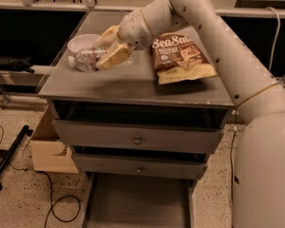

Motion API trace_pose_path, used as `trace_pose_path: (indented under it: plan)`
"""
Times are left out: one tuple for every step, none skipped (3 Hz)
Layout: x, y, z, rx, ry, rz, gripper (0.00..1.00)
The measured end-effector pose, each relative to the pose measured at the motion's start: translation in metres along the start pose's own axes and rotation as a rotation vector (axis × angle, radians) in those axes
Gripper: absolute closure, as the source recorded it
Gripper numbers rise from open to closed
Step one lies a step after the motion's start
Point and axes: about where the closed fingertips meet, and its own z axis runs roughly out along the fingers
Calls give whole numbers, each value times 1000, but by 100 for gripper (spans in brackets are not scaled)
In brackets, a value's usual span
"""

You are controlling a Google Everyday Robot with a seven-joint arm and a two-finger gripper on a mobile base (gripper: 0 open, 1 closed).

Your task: Pick water bottle from bottom drawer and place on counter

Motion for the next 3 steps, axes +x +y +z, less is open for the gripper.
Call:
trace_pose_path:
  plan:
    - [0, 0, 0, 0, 0, 0, 100]
    - [18, 4, 27, -40, -4, 43, 100]
    - [34, 8, 51, -72, -11, 83, 100]
